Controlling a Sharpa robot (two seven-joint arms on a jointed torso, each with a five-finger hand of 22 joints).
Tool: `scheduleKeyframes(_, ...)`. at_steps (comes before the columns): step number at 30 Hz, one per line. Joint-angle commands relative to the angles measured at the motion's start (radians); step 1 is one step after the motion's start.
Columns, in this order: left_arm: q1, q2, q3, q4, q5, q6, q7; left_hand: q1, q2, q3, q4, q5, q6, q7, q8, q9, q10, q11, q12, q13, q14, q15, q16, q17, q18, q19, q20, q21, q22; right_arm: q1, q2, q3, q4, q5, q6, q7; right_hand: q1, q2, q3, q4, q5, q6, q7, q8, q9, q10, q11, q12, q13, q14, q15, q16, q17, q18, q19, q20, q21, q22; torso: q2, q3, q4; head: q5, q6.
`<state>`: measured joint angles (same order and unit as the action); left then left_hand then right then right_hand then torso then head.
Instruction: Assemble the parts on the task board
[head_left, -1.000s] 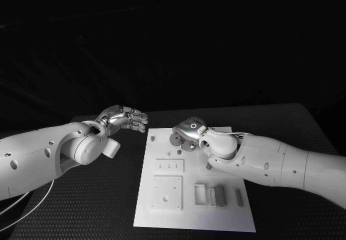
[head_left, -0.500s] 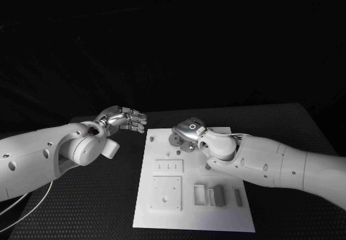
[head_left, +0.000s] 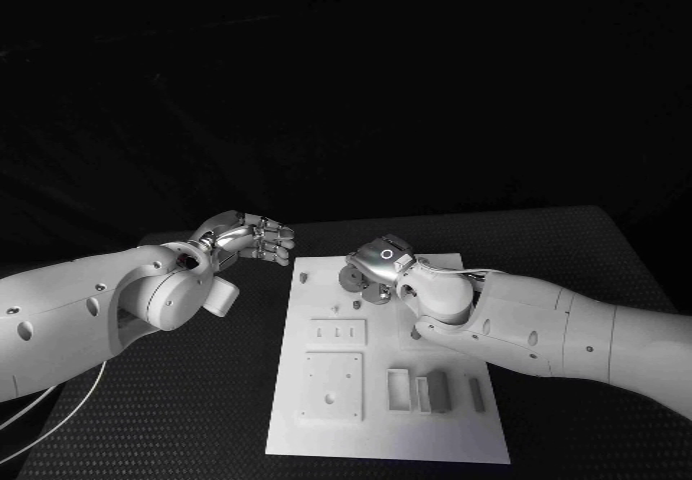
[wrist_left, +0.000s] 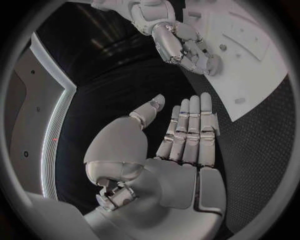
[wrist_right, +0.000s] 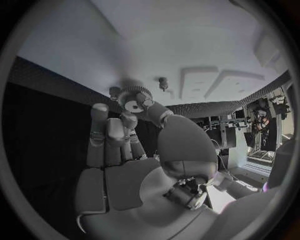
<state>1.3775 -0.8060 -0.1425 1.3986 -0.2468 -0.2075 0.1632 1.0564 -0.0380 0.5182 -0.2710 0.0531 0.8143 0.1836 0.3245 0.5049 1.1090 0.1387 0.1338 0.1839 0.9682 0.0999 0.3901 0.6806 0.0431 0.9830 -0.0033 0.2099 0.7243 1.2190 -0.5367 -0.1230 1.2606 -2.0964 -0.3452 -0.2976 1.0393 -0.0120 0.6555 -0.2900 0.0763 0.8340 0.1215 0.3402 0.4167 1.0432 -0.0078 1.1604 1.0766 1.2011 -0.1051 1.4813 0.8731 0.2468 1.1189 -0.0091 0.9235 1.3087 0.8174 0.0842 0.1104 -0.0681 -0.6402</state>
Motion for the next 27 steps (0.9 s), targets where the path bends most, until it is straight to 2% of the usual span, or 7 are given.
scheduleKeyframes(1,0.001,0.001,0.001,0.002,-0.001,0.013,0.009,-0.01,-0.002,-0.001,0.002,0.0,0.0,0.008,-0.007,0.0,0.007,0.0,-0.006,0.001,0.006,0.002,-0.006,0.002,0.016,-0.005,0.006,-0.003,0.001,-0.008,-0.004,-0.006,0.0,-0.018,0.042,-0.02,0.008,0.001,0.005,0.002,0.003,0.205,-0.027,0.011,0.089,0.0,-0.005,0.0,-0.002,-0.002,-0.007,0.0,0.001,0.015,0.0,-0.006,0.001,0.016,0.0,-0.0001,0.005,0.001,0.0)
scheduleKeyframes(24,0.001,0.002,0.001,-0.001,-0.001,0.013,0.01,-0.01,-0.002,-0.001,0.002,0.0,0.0,0.008,-0.007,0.001,0.008,0.0,-0.009,0.003,0.007,0.003,-0.009,0.005,0.016,-0.005,0.006,-0.004,0.003,-0.01,-0.013,-0.006,0.016,-0.018,0.017,-0.042,0.007,0.0,0.005,0.002,0.003,0.205,-0.027,0.011,0.089,0.001,-0.006,0.0,-0.002,-0.002,-0.008,0.0,0.001,0.015,0.001,-0.006,0.002,0.016,0.001,-0.0004,0.0064,0.0,-0.001)
scheduleKeyframes(27,0.001,0.003,0.001,-0.003,-0.001,0.014,0.01,-0.01,-0.002,-0.001,0.002,0.0,0.0,0.008,-0.007,0.001,0.008,0.0,-0.009,0.003,0.007,0.003,-0.009,0.006,0.016,-0.005,0.006,-0.005,0.003,-0.01,-0.014,-0.006,0.017,-0.018,0.016,-0.043,0.007,0.0,0.005,0.002,0.003,0.205,-0.027,0.011,0.089,0.001,-0.006,0.0,-0.002,-0.002,-0.008,0.0,0.001,0.015,0.001,-0.006,0.002,0.016,0.001,-0.0006,0.0049,-0.001,-0.001)
